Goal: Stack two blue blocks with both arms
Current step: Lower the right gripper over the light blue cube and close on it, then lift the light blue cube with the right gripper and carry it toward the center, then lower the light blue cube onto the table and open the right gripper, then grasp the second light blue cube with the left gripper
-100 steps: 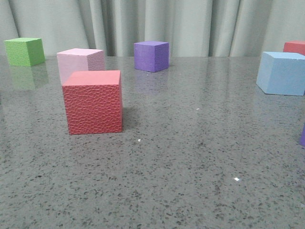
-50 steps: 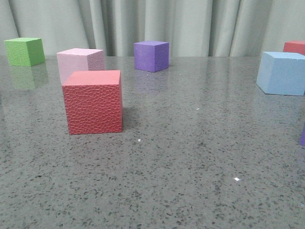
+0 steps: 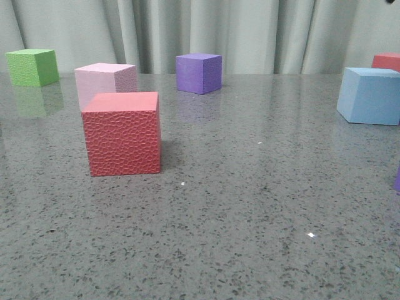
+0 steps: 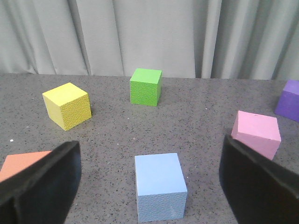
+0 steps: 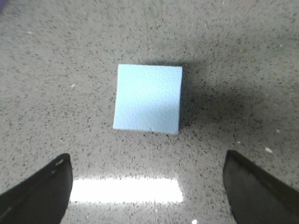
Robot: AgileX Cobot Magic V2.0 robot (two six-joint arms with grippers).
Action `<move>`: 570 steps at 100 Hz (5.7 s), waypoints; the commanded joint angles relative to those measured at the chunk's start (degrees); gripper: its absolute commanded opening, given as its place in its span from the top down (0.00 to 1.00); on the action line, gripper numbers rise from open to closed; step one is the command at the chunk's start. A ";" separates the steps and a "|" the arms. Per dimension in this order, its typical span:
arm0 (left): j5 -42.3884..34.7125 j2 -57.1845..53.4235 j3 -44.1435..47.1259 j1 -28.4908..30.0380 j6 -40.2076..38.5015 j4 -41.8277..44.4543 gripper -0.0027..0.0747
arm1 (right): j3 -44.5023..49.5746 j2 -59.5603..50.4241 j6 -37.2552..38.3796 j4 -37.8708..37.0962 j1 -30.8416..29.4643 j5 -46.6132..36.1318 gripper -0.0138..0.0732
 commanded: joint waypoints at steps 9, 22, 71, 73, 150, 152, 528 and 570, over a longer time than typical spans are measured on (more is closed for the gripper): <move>-4.35 0.51 -2.33 0.06 -0.02 -0.45 0.21 | -6.61 5.34 0.07 1.93 -0.24 0.94 0.10; -4.35 0.51 -2.33 0.06 -0.02 -0.45 0.21 | -9.32 9.02 0.66 2.37 -0.24 2.21 0.10; -4.45 0.51 -2.33 0.06 -0.02 -0.45 0.21 | -12.41 16.58 0.77 2.37 -0.17 3.24 0.10; -4.45 0.51 -2.33 0.06 -0.02 -0.45 0.21 | -12.41 16.86 0.77 2.31 -0.17 3.24 0.10; -4.82 0.51 -2.33 0.06 -0.02 -0.45 0.21 | -12.41 19.26 0.68 2.31 -0.17 3.76 0.29; -4.82 0.51 -2.33 0.06 -0.02 -0.45 0.21 | -12.41 19.26 0.68 2.31 -0.17 3.76 0.29; -5.68 0.51 -2.33 0.06 -0.12 -2.08 0.25 | -22.88 10.80 9.81 -3.18 21.45 4.28 0.15; -4.57 6.42 -3.31 0.06 -0.22 -3.66 0.26 | 6.65 -13.60 9.43 -4.45 21.45 -10.89 0.15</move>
